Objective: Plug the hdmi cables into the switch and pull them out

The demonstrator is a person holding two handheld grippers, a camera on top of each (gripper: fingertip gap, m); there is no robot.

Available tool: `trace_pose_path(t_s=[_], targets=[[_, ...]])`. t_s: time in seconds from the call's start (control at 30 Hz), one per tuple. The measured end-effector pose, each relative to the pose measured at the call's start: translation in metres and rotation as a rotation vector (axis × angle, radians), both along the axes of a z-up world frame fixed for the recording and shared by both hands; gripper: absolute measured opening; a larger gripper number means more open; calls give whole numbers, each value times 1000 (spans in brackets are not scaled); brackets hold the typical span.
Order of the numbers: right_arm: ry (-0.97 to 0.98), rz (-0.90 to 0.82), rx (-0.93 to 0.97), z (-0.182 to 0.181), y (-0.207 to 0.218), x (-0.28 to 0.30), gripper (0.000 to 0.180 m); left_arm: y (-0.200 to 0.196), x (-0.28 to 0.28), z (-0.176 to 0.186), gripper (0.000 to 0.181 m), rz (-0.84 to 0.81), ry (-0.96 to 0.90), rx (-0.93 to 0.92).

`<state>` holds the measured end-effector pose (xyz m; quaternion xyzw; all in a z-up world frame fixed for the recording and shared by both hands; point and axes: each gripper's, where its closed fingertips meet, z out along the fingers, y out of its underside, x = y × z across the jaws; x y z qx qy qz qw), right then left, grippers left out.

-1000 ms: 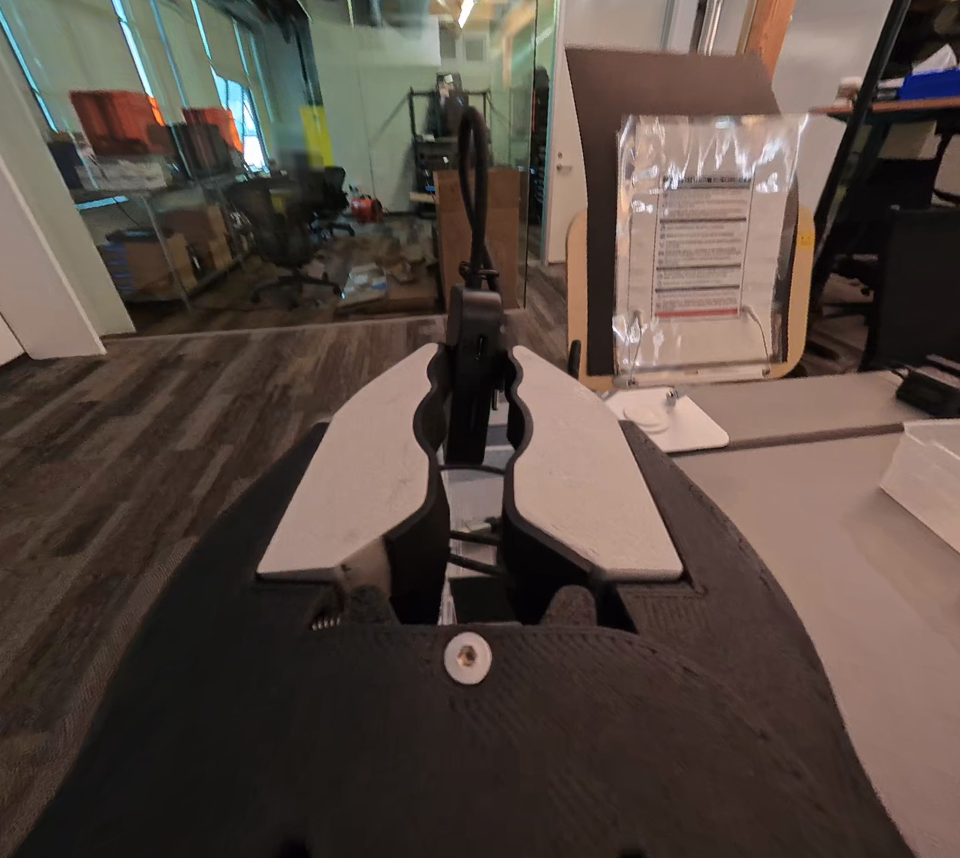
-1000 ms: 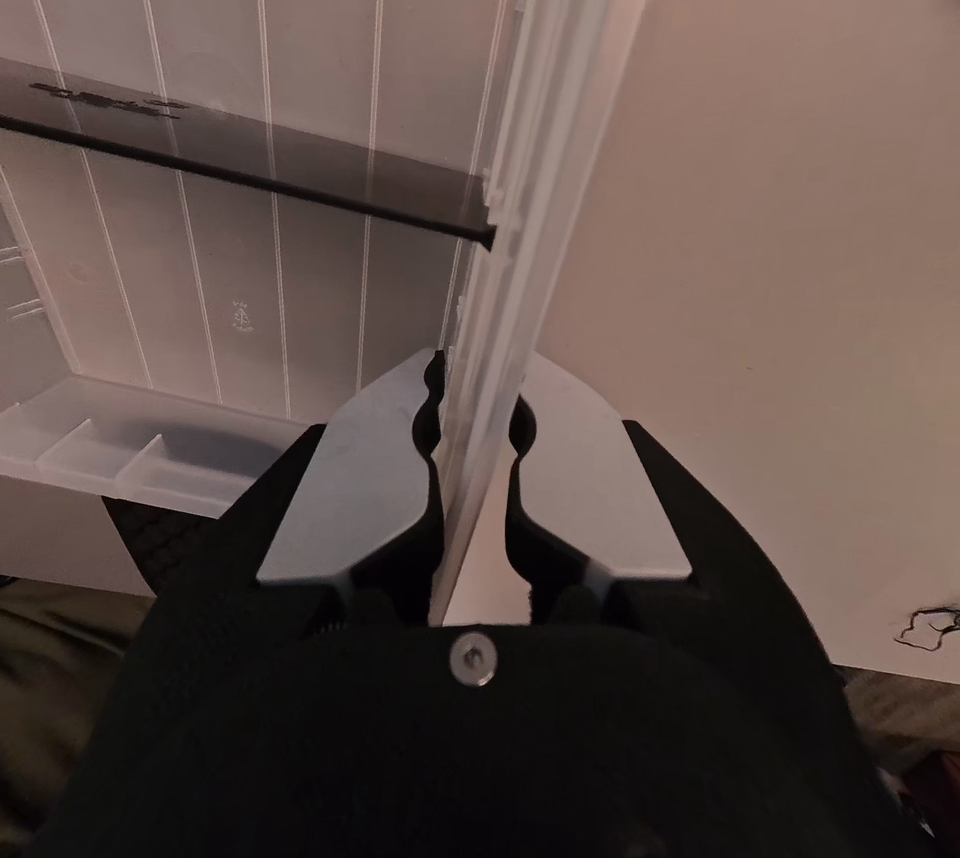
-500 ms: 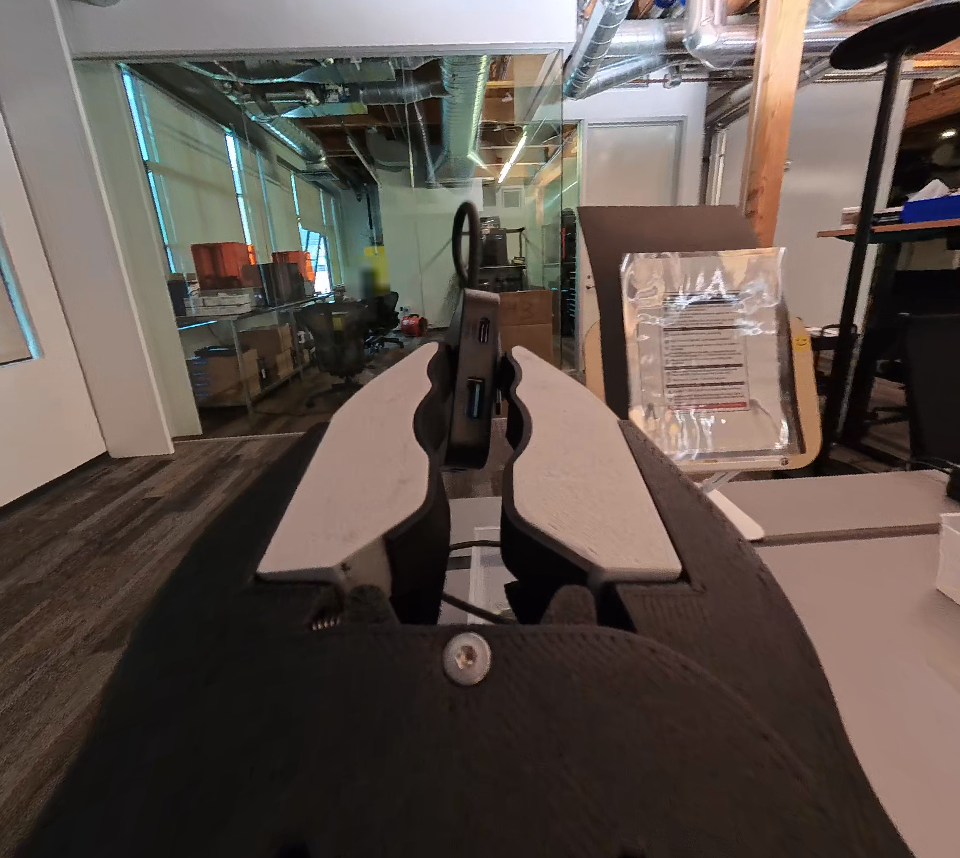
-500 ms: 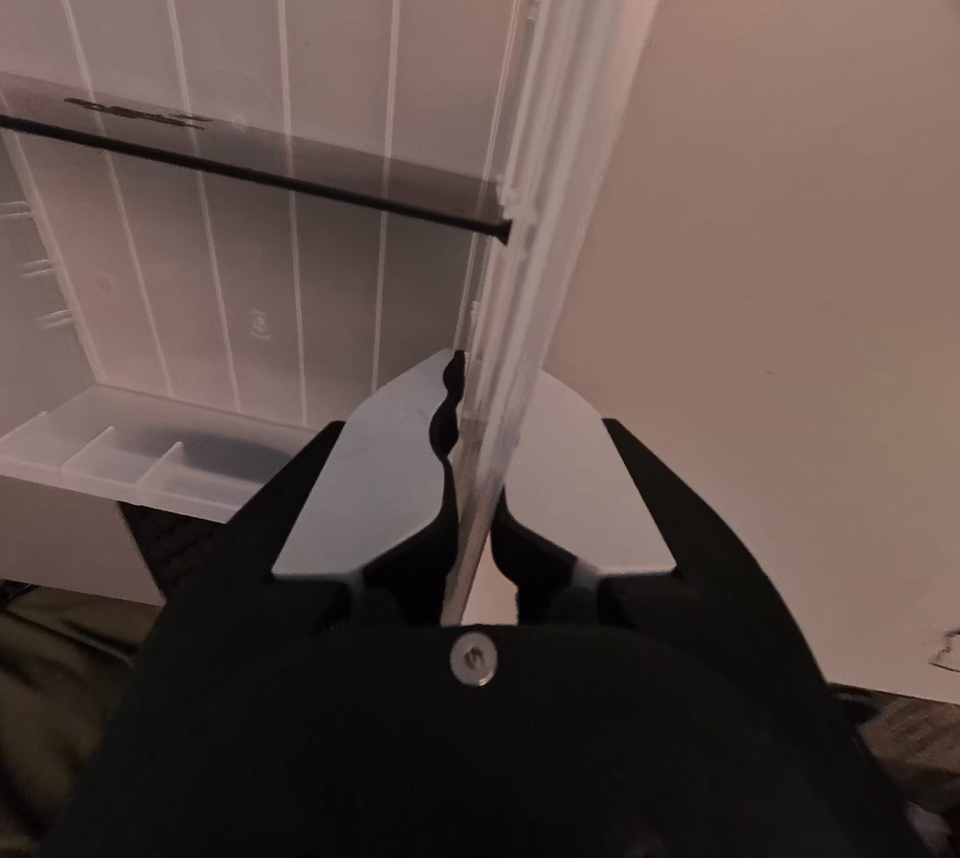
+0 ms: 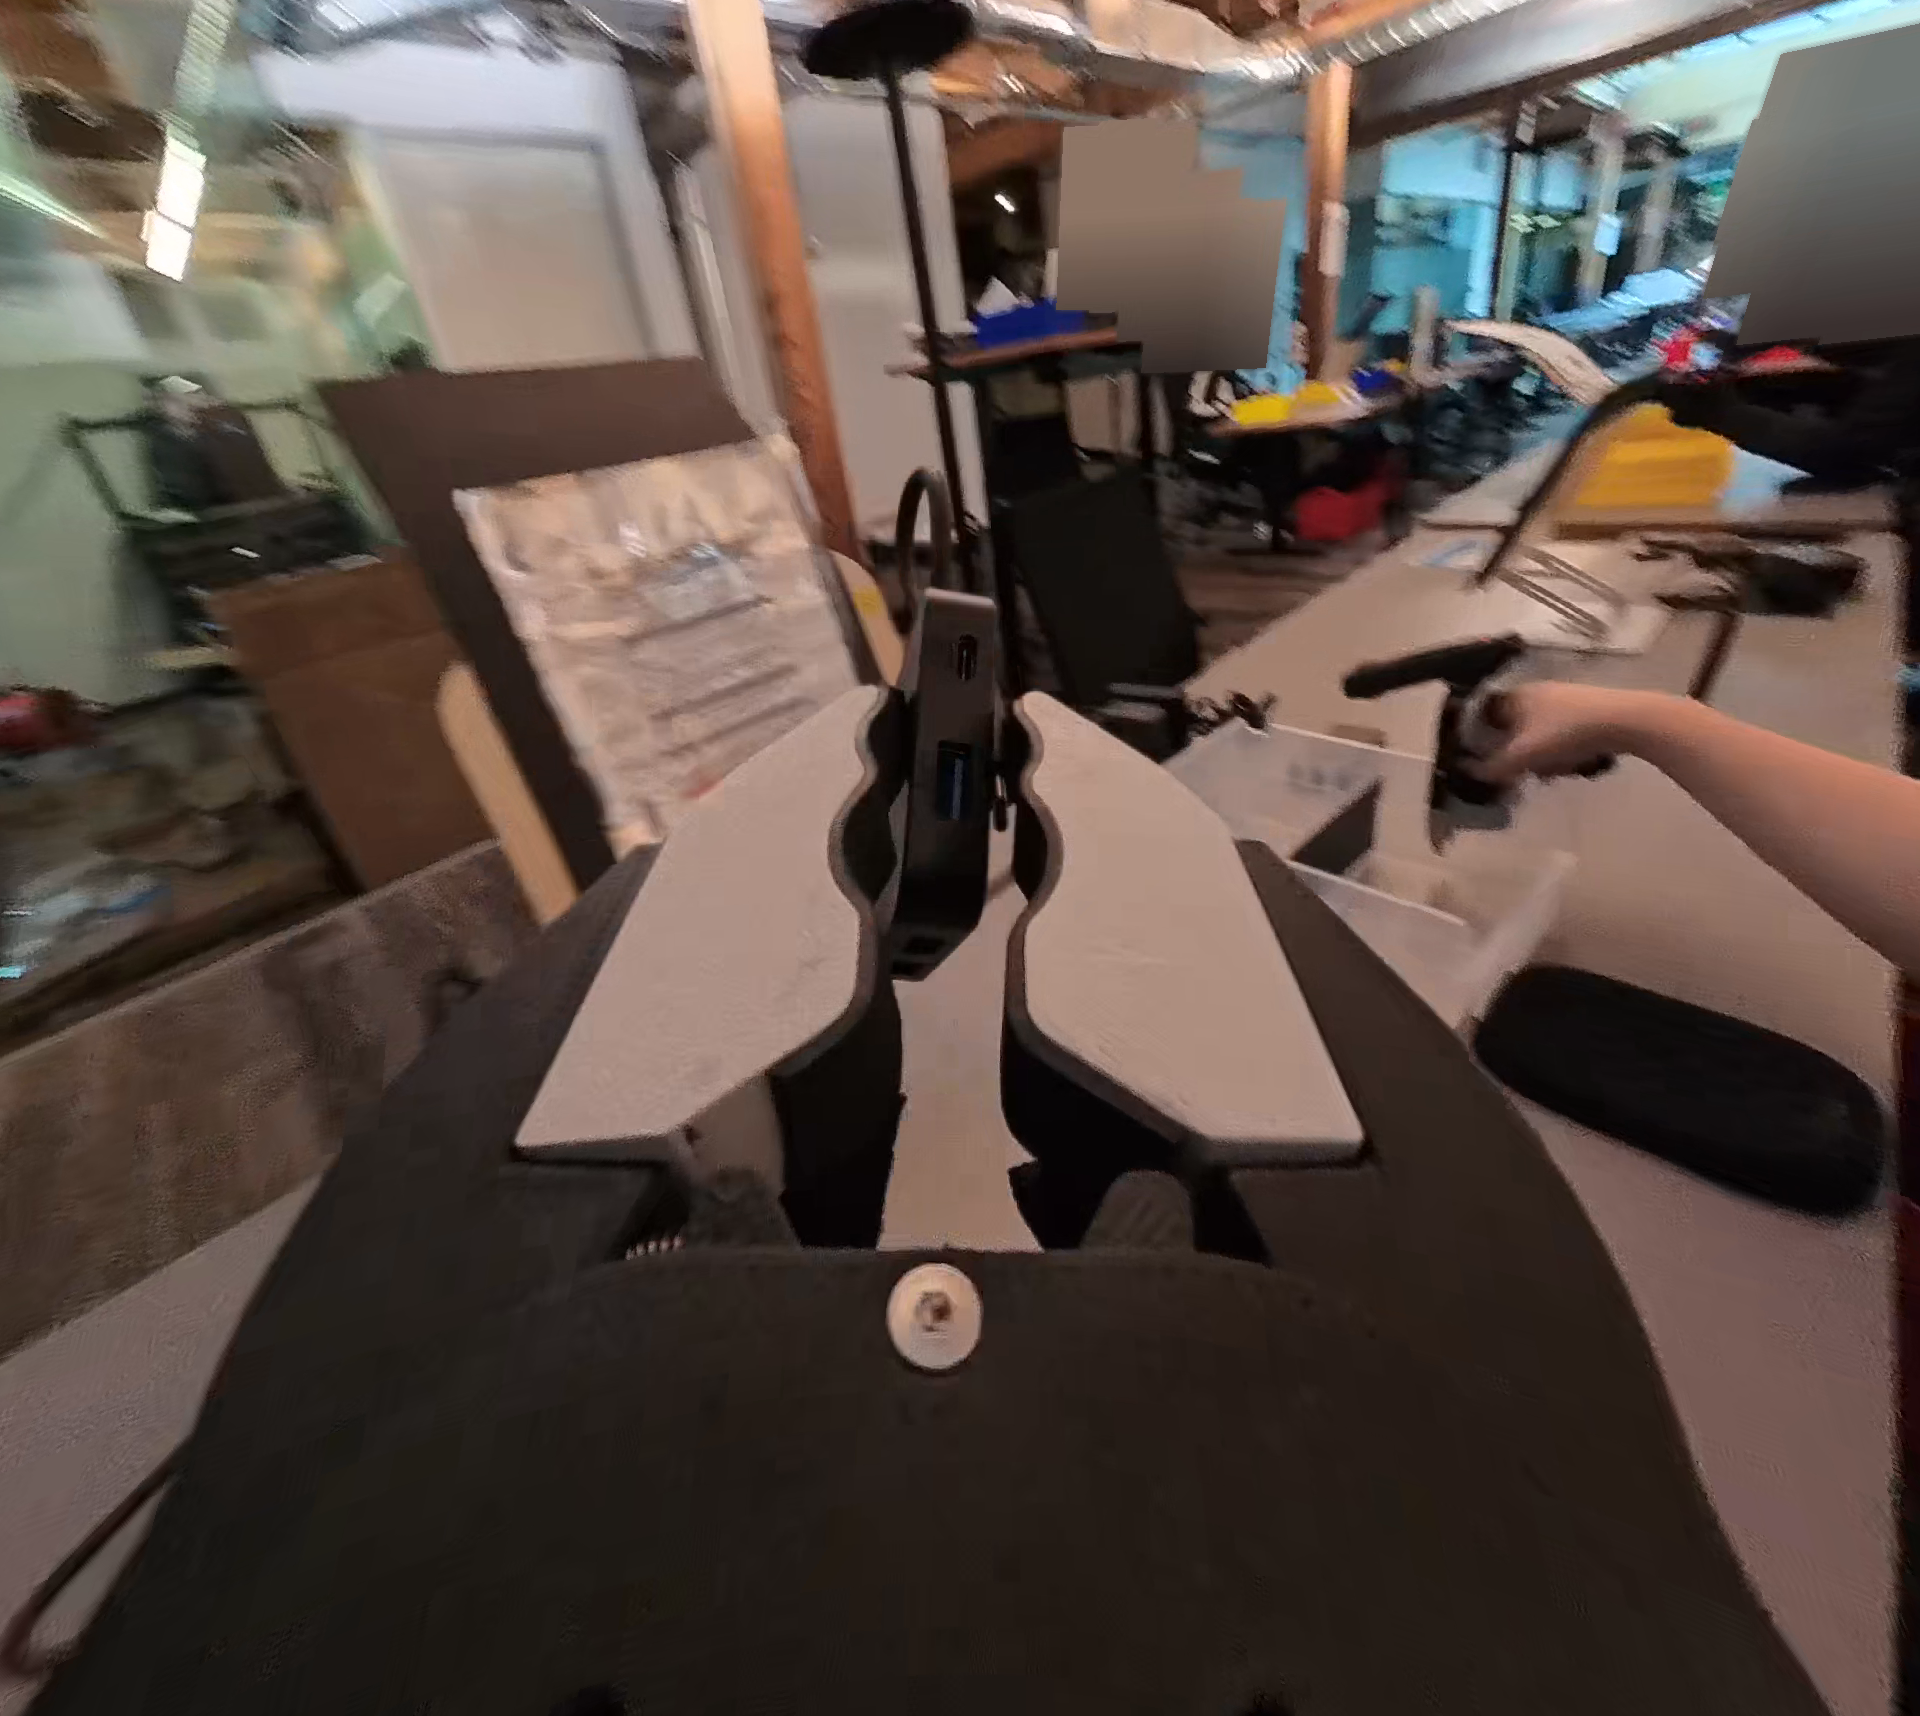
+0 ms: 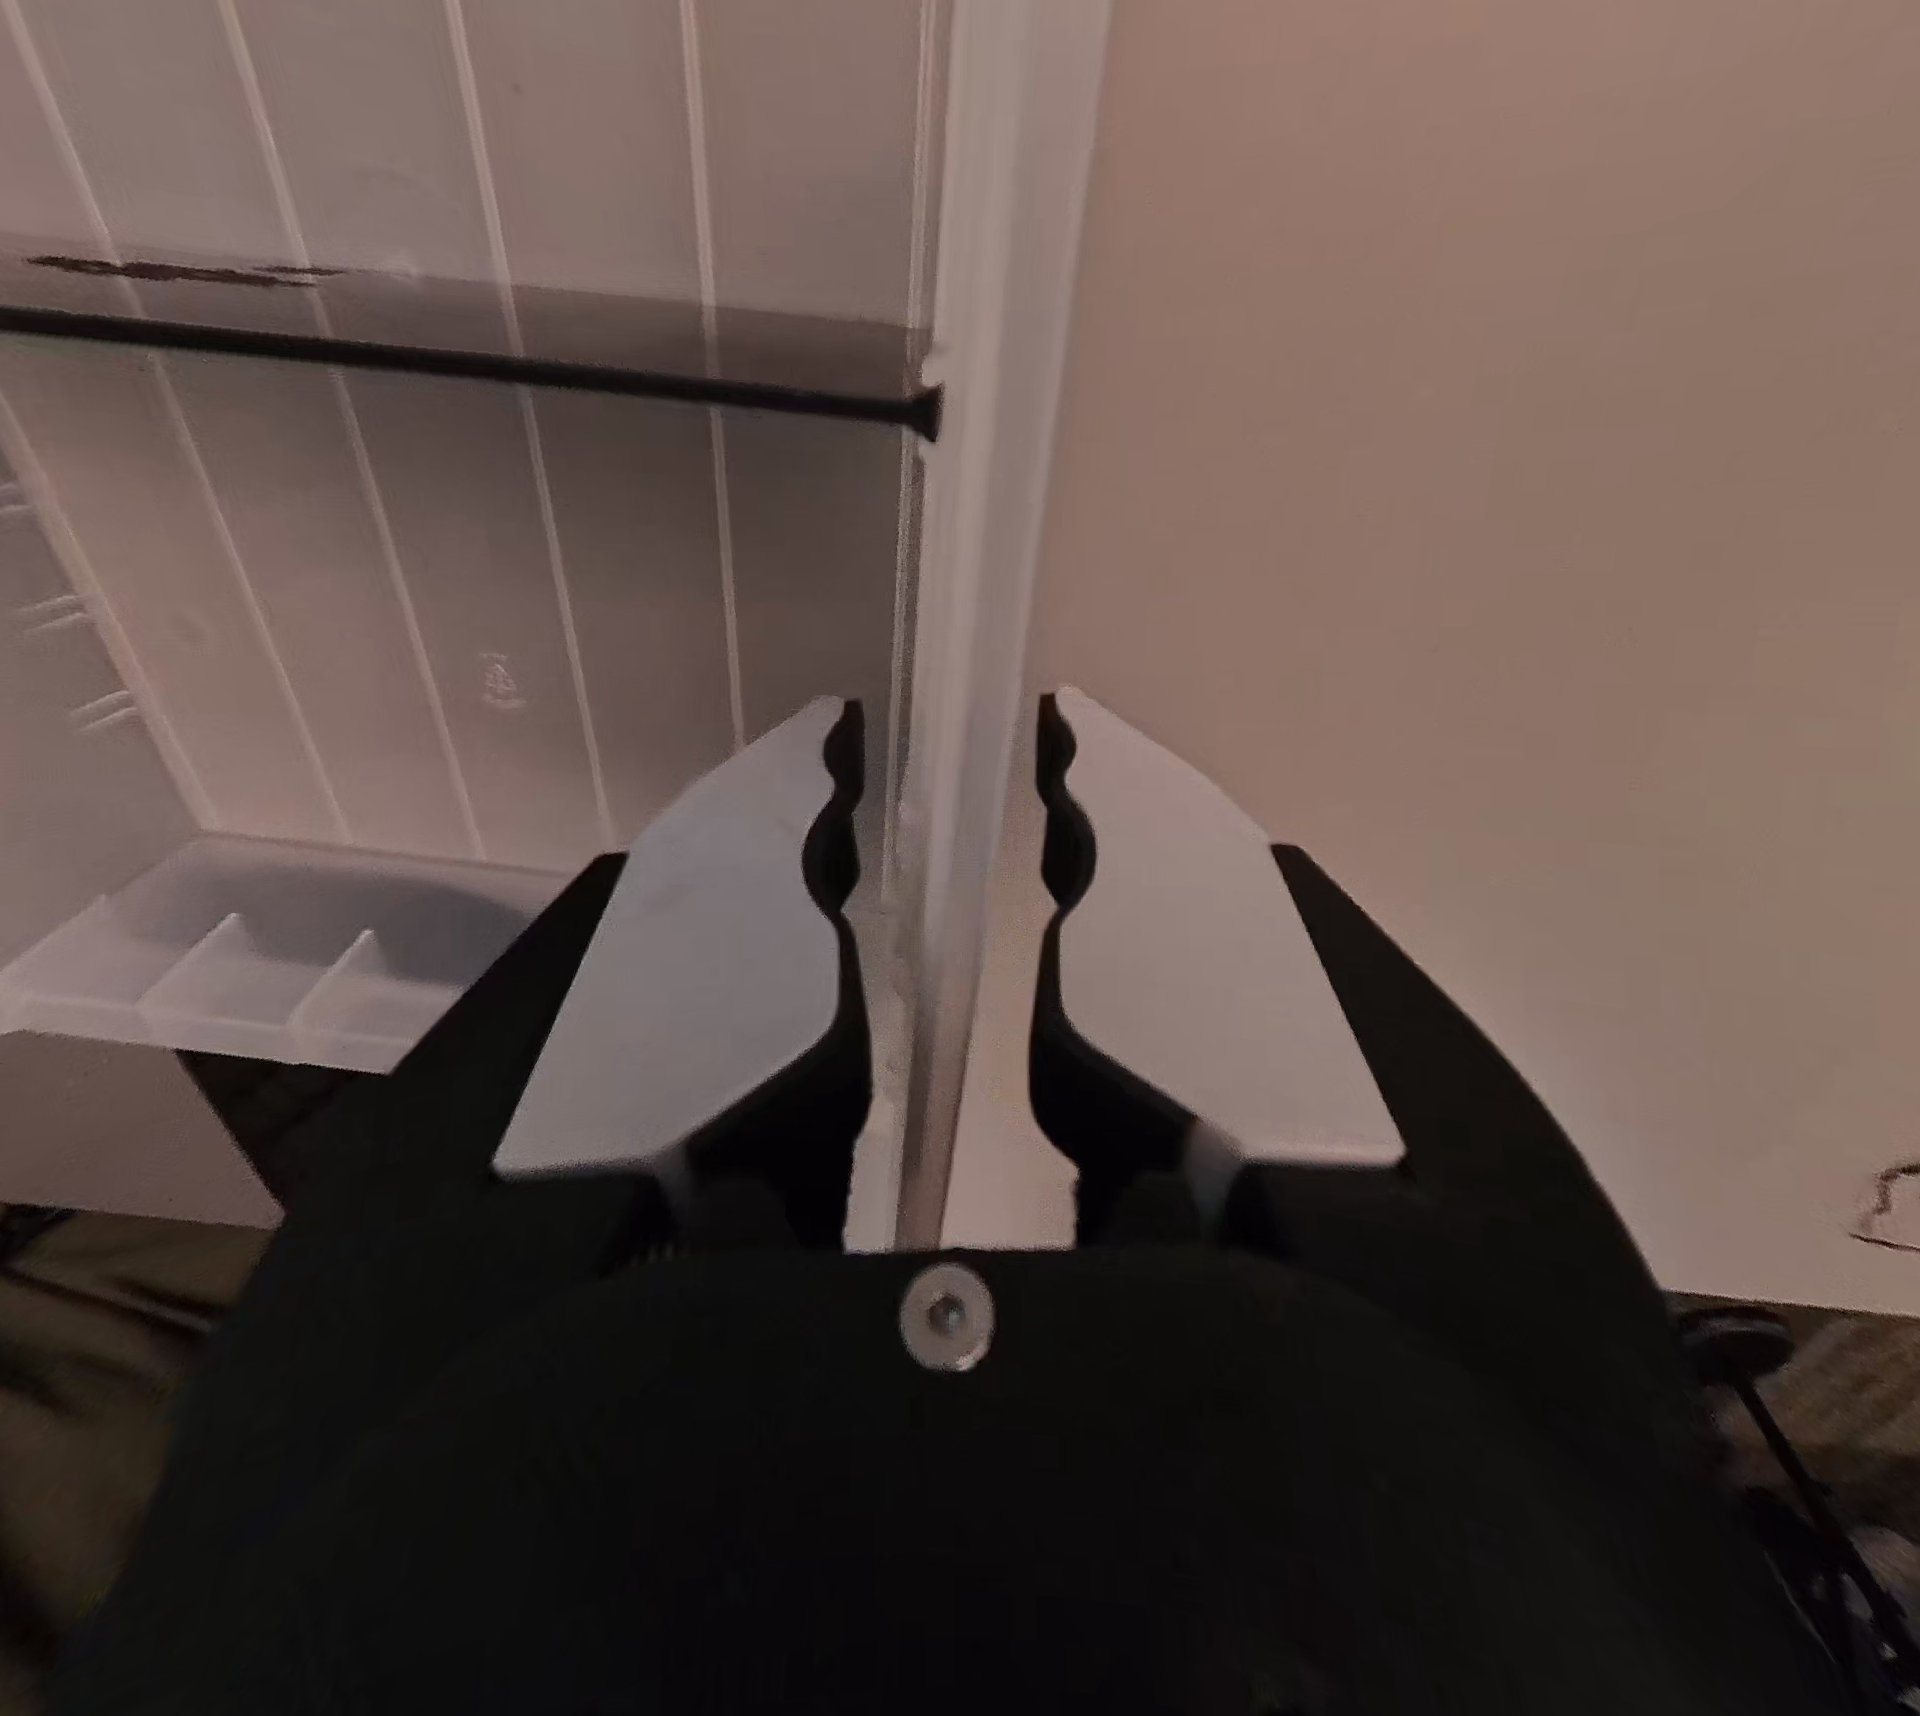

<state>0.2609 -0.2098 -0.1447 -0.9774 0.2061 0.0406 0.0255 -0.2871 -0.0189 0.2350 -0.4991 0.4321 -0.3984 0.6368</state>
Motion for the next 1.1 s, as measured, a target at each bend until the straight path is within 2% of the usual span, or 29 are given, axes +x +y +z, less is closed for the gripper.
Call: trace_pose_path(t_s=[0.13, 0.23, 0.3, 0.37, 0.4, 0.47, 0.53, 0.6, 0.7, 0.87, 1.0, 1.07, 1.1], targets=[[-72, -7, 100, 20, 6, 8, 36, -11, 70, -28, 17, -188, 117, -62], [-228, -37, 208, 57, 10, 24, 38, -29, 108, -45, 17, -353, 166, -101], [-376, -30, 389, 101, 27, 29, 35, -35, 128, -56, 17, -425, 192, -119], [-560, -29, 709, 165, 54, 21, 32, -38, 143, -66, 18, -479, 202, -129], [-590, 2, 864, 193, 65, 3, 31, -39, 150, -70, 17, -500, 203, -131], [-525, 150, 1137, 231, 89, -55, 31, -36, 159, -78, 17, -517, 205, -132], [-281, 456, 1430, 258, 108, -149, 30, -31, 166, -86, 17, -516, 220, -152], [-19, 712, 1618, 274, 110, -232, 30, -28, 169, -91, 17, -523, 228, -176], [216, 903, 1634, 269, 123, -303, 37, -27, 171, -95, 17, -542, 235, -196], [206, 1042, 1539, 247, 170, -351, 52, -30, 171, -96, 17, -562, 244, -202], [273, 1106, 1583, 256, 180, -372, 50, -35, 169, -94, 17, -617, 230, -233], [320, 1115, 1544, 252, 184, -375, 49, -38, 168, -92, 17, -663, 222, -263], [358, 1144, 1527, 250, 182, -378, 34, -39, 168, -94, 17, -680, 227, -283]])
